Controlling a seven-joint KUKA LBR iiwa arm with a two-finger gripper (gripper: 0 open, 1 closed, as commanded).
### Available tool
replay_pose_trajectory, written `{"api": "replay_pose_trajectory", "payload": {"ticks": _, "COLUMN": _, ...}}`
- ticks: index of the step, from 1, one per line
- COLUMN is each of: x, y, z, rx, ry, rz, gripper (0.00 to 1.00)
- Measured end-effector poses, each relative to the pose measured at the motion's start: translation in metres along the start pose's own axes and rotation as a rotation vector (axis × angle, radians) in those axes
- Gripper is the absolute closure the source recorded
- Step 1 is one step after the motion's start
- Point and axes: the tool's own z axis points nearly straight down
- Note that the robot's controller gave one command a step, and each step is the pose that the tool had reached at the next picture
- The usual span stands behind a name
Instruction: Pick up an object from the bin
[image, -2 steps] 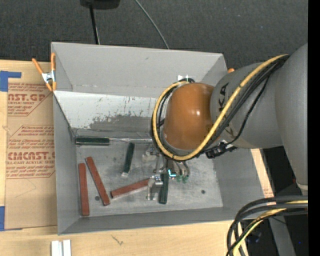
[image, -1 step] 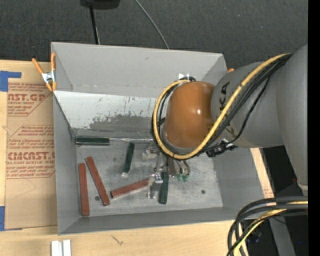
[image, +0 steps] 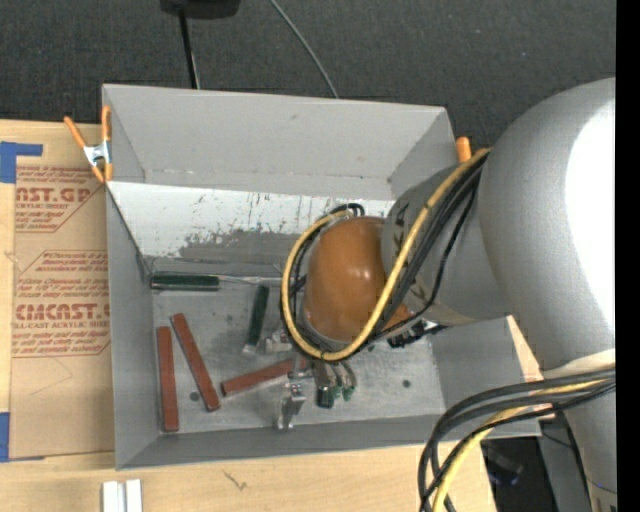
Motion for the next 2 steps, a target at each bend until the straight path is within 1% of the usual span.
{"api": "replay_pose_trajectory", "payload": {"ticks": 1, "x": -0.003, "y": 0.003, "z": 0.011, "rx": 0.001, "ry": -0.004, "rz": -0.012, "gripper": 0.00}}
{"api": "replay_pose_trajectory", "payload": {"ticks": 2, "x": 0.003, "y": 0.015, "z": -0.019, "rx": 0.000, "ry": 0.002, "rz": 0.040, "gripper": 0.00}}
